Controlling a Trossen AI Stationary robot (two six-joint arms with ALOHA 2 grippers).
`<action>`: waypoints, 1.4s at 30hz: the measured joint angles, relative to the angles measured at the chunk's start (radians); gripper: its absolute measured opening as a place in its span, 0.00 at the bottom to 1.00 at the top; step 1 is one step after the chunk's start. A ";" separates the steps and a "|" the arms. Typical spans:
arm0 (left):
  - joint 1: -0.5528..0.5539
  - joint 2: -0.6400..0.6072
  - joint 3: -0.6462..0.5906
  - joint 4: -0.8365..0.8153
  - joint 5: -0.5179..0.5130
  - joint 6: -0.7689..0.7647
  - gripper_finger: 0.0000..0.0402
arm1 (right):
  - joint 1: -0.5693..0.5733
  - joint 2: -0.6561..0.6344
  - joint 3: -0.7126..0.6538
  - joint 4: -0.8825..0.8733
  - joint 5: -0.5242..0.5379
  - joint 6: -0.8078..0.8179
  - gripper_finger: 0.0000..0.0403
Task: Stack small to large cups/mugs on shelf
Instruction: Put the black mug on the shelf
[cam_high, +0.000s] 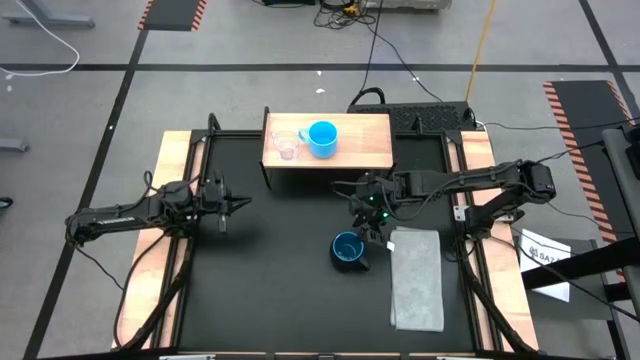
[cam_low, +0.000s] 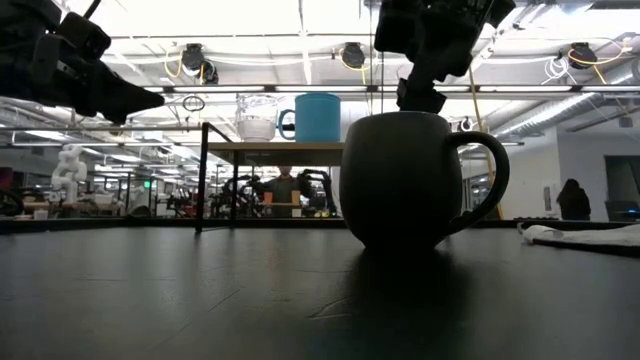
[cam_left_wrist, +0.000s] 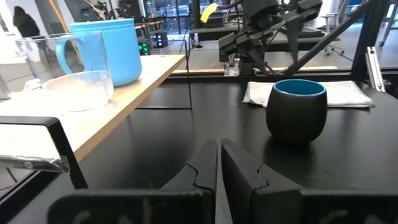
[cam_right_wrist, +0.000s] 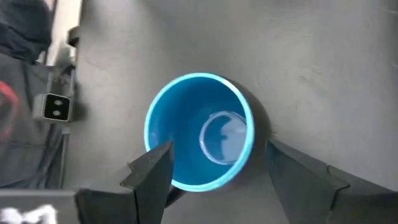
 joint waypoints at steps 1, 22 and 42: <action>0.000 0.000 0.000 0.001 0.001 0.000 0.06 | -0.001 0.000 0.000 -0.008 0.004 0.000 0.61; 0.000 0.000 0.000 0.019 0.040 0.004 0.06 | 0.035 0.058 0.000 0.020 0.046 0.031 0.61; 0.000 0.000 0.000 0.022 0.062 0.007 0.06 | 0.047 0.157 0.000 0.050 0.099 0.031 0.58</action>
